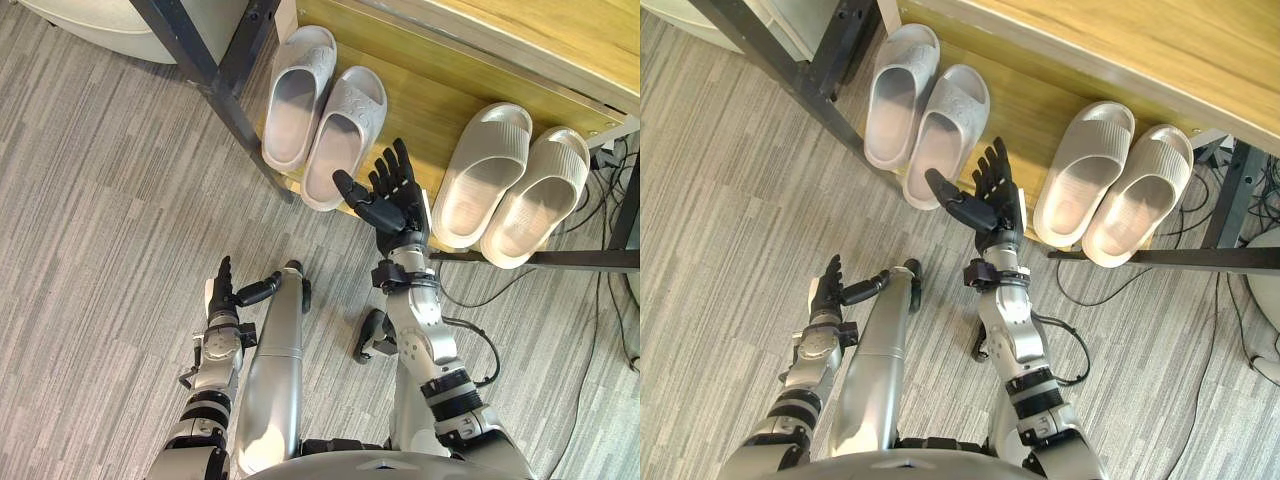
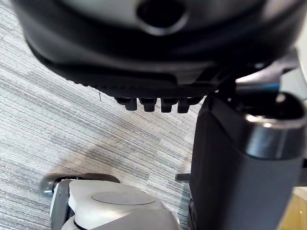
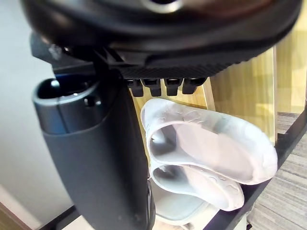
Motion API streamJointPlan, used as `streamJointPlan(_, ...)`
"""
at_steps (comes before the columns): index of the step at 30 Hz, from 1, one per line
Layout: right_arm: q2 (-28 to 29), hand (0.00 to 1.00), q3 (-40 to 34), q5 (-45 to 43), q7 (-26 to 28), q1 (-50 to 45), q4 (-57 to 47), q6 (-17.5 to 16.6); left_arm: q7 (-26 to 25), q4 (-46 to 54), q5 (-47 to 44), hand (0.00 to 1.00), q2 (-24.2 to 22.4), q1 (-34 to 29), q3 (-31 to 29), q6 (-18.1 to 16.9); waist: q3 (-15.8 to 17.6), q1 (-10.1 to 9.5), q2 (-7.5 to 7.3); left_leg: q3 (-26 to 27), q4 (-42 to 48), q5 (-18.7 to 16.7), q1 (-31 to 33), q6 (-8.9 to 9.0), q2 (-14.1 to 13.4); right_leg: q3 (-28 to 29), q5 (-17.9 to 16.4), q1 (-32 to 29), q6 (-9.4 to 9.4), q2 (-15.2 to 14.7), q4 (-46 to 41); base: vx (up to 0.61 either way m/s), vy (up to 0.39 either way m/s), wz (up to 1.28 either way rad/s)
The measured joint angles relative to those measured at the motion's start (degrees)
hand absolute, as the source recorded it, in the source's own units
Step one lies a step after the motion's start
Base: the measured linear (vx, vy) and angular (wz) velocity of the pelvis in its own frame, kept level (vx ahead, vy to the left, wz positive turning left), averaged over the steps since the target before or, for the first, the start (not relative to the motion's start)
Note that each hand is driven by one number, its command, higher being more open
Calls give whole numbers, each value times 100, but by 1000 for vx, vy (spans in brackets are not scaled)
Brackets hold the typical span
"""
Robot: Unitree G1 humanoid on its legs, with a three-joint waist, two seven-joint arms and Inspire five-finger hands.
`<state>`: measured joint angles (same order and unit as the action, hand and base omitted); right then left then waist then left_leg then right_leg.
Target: Organize the slippers on the shoe rack
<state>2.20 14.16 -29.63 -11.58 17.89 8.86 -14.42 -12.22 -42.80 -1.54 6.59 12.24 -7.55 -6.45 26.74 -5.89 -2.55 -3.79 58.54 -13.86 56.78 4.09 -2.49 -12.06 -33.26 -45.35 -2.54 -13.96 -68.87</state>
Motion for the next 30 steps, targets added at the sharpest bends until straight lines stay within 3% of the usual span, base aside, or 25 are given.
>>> streamJointPlan(13, -394, 100, -195, -193, -287, 993, 268, 39, 63, -20, -46, 100, -92, -21, -62, -107, 20, -77, 31, -93, -8, 1, 51, 0, 67, -123, -8, 31, -6, -63, 19, -1, 40, 4)
streamJointPlan(30, -692, 100, -613, -176, -420, 1550, 787, 198, 198, -35, -189, 100, -231, -78, -56, -195, 54, -217, 223, -107, 156, -12, 215, -37, 90, -154, -49, -114, 50, -142, -208, -22, 43, 1)
